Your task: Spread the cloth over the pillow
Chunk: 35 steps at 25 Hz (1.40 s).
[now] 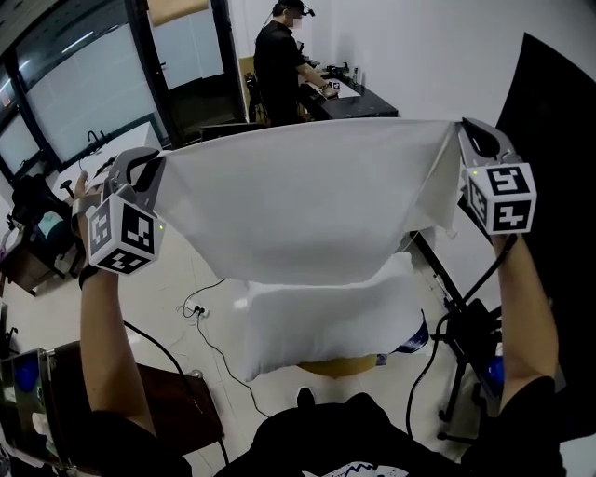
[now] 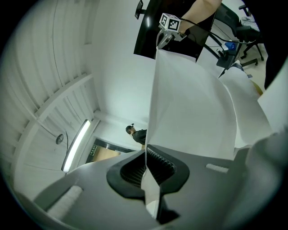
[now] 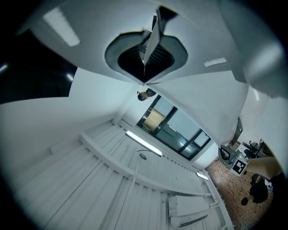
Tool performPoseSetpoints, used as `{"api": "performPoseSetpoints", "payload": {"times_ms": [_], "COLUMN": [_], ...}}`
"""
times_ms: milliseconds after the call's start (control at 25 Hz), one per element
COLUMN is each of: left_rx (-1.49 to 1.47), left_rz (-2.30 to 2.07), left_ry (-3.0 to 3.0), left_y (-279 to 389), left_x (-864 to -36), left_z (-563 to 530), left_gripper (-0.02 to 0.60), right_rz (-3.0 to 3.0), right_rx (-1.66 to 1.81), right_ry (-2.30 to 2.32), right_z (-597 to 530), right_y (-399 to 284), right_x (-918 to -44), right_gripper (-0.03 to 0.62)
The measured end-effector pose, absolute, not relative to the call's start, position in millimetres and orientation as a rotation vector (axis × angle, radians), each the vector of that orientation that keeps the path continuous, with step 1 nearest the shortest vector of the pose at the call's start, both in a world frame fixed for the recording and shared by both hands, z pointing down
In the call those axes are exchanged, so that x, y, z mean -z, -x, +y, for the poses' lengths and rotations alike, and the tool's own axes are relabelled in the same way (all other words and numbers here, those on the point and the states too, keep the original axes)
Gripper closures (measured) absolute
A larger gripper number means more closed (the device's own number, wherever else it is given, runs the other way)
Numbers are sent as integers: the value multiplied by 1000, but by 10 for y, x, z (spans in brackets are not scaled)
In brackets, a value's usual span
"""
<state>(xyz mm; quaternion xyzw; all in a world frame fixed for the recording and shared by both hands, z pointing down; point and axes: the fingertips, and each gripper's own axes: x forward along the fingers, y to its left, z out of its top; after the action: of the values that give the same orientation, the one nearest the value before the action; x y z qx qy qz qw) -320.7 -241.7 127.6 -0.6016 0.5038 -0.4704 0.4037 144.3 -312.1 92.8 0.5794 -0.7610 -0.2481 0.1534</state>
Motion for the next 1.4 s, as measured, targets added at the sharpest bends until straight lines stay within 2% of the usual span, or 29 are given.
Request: {"api": "performPoseSetpoints", "payload": {"times_ms": [640, 1080, 1400], "left_rx": [1259, 1267, 1299], "left_rz": [1278, 1289, 1277], "left_ry": [1632, 1621, 1677], "left_y": [3173, 3135, 3110], "left_x": [-1857, -1817, -2180], "left_z": [-3515, -3708, -3648], "left_gripper": [580, 581, 581], "right_rz": [-2162, -2160, -2181], "right_rx": [631, 614, 536], "right_ry": [-1607, -1595, -1563], "right_z": [-4198, -4435, -4391], "right_y": [-1476, -1514, -1529], "right_x": [-1273, -1329, -1711], "right_gripper": [583, 584, 583]}}
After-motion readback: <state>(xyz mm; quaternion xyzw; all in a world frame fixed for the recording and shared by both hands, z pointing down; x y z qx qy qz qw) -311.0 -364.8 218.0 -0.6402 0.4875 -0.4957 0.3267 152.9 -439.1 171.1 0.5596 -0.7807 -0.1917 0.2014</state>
